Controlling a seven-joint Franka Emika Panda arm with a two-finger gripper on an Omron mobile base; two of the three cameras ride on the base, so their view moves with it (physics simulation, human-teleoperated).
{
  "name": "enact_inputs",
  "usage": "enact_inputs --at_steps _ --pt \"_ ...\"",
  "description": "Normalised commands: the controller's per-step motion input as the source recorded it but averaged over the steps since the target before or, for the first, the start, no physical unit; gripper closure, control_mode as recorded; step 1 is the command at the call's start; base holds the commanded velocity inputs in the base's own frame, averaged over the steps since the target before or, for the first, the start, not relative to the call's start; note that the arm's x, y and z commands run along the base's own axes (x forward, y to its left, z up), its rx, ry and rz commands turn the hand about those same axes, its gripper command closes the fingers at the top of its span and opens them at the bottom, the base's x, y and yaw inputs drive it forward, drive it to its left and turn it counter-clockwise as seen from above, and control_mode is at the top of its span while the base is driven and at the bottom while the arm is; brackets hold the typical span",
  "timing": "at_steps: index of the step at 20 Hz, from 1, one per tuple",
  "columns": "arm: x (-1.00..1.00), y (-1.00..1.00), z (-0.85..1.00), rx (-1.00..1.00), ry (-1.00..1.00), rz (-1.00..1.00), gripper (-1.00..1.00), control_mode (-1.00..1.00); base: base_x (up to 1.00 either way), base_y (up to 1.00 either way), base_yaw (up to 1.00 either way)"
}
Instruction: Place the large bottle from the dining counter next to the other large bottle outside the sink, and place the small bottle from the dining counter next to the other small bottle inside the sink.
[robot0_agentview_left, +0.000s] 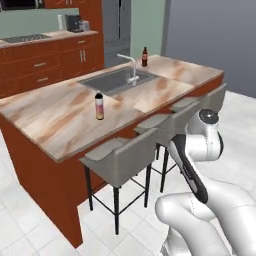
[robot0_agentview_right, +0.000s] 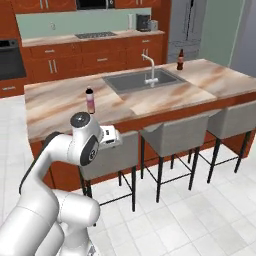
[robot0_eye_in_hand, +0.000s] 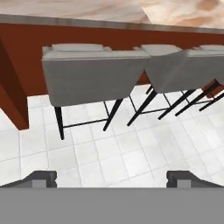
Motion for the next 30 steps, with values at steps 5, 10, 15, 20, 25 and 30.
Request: enact_inputs --at_steps 5,10,15,20,25,30 --pt "0.00 0.00 0.00 0.00 0.00 0.00 -1.00 1.00 0.27 -0.85 0.54" --pt "0.00 0.00 0.00 0.00 0.00 0.00 -1.00 1.00 0.08 -0.70 0.46" --pt "0.00 0.00 0.00 0.00 0.00 0.00 -1.00 1.00 0.00 -0.53 0.27" --pt "0.00 0.00 0.00 0.00 0.00 0.00 -1.00 1.00 0.04 -0.57 0.20" --pt "0.00 0.00 0.00 0.00 0.00 0.00 -1.00 1.00 0.17 -0.47 0.24" --pt "0.00 0.00 0.00 0.00 0.00 0.00 -1.00 1.00 0.07 -0.09 0.19"
